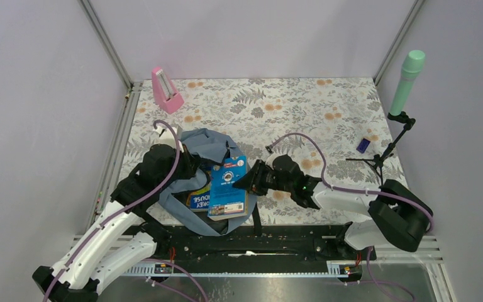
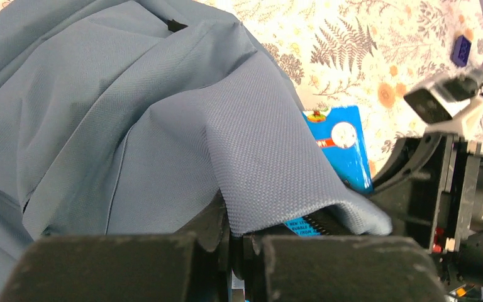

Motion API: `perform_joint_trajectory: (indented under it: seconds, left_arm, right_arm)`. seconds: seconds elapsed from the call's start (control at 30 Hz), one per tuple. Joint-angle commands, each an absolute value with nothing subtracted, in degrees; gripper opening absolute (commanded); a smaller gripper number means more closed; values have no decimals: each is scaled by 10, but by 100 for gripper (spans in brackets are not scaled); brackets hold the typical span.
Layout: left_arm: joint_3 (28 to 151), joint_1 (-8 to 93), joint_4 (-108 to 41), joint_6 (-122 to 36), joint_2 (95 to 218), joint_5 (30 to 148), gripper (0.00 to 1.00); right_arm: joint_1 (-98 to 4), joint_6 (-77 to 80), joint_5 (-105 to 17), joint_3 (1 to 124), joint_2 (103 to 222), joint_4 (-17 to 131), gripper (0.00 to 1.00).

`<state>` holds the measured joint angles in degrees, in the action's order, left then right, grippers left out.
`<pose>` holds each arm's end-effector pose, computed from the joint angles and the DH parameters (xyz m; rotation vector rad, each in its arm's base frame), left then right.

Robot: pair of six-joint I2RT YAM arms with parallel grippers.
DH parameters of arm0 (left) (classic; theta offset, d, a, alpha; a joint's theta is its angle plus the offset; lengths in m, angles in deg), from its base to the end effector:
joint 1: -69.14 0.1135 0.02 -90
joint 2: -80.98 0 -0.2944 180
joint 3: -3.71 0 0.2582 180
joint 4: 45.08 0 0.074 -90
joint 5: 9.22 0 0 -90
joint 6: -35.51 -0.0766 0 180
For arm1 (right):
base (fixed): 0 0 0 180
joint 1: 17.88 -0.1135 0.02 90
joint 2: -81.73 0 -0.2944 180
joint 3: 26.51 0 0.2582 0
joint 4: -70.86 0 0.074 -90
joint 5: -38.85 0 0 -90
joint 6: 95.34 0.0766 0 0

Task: Pack the student bag
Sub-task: Place the book in the student bag.

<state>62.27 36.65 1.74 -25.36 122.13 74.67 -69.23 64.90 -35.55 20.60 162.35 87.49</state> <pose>0.1524 -0.0874 0.3107 -0.0039 2.1270 -0.5387 0.1892 0.2696 0.2185 0.1427 2.2401 1.5948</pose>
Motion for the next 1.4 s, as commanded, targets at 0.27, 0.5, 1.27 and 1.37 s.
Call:
perform_joint_trajectory:
  seconds: [0.27, 0.5, 1.27, 1.37]
  left_arm:
    - [650, 373, -143, -211, 1222, 795, 0]
    - [661, 373, -98, -262, 1185, 855, 0]
    - [648, 373, -119, -249, 1152, 891, 0]
    - [652, 373, -125, -239, 1150, 863, 0]
  right_arm:
    - [-724, 663, -392, 191, 1566, 911, 0]
    - [-740, 659, -400, 238, 1628, 947, 0]
    - [-805, 532, -539, 405, 1832, 882, 15]
    - [-816, 525, -542, 400, 1829, 883, 21]
